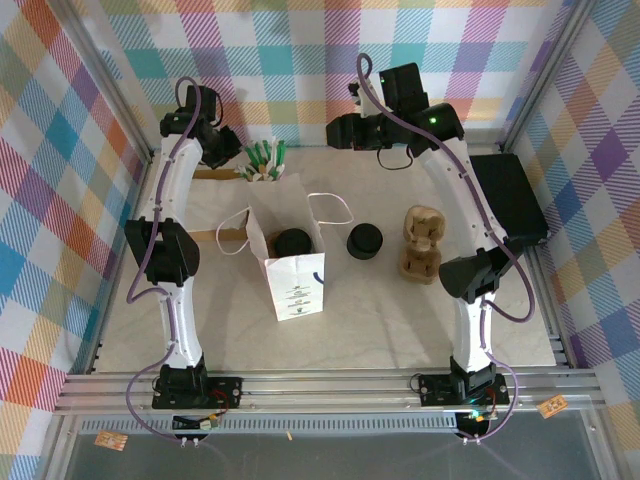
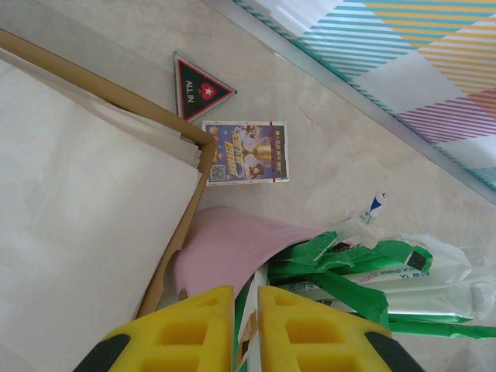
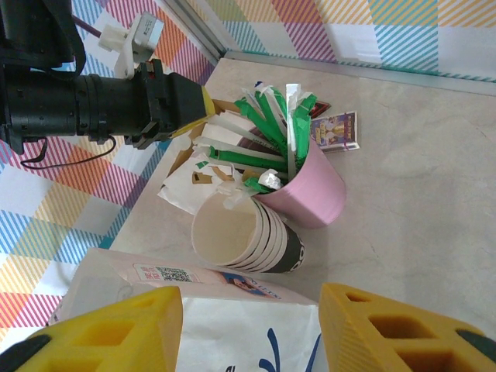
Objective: Pack the takeout coffee
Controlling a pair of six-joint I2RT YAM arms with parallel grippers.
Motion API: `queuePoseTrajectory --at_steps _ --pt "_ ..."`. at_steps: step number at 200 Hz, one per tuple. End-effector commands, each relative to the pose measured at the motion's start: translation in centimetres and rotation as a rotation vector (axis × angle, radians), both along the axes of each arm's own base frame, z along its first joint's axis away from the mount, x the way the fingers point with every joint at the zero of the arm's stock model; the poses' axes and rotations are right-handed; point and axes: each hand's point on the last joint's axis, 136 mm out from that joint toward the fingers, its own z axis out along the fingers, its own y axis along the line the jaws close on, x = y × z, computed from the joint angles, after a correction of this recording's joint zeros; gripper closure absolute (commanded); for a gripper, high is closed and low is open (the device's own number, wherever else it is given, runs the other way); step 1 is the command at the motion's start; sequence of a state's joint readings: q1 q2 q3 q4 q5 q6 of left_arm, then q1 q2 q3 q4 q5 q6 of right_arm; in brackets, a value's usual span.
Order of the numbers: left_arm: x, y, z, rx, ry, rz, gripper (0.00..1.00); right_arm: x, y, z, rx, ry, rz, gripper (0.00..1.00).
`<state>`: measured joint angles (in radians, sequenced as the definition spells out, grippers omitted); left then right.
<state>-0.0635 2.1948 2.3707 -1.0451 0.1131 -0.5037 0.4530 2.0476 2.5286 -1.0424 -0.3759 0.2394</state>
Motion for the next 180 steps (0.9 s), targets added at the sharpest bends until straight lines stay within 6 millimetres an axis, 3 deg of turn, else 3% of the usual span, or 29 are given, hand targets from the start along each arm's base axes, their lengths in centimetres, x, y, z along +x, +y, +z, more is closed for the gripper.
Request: queuePoseTrajectory --at_steps 1,24,78,113,135,180 --pt "0.0 0.1 0.1 -0.013 0.007 0.009 0.84 -1.5 -0.2 2.1 0.002 -0.055 0.035 0.50" --pt "-0.1 -0.1 -0.3 -0.011 0.018 0.014 0.80 -1.6 -0.2 2.3 0.002 -0.067 0.043 0.50" --pt "-0.2 -0.7 -0.6 -0.004 0.027 0.002 0.83 -1.7 -0.2 2.6 -0.003 -0.089 0.057 0.50" --pt "-0.3 -0.8 -0.4 0.008 0.022 0.000 0.97 -1.9 -0.3 3.0 -0.004 -0.108 0.061 0.50" --pt "-0.2 -0.7 1.0 0.015 -0.013 0.006 1.00 -2.0 -0.3 3.6 0.003 -0.126 0.063 0.50" --pt "-1.2 -0.3 5.6 0.015 -0.101 0.026 1.00 -2.2 -0.2 5.2 0.033 -0.178 0.074 0.50"
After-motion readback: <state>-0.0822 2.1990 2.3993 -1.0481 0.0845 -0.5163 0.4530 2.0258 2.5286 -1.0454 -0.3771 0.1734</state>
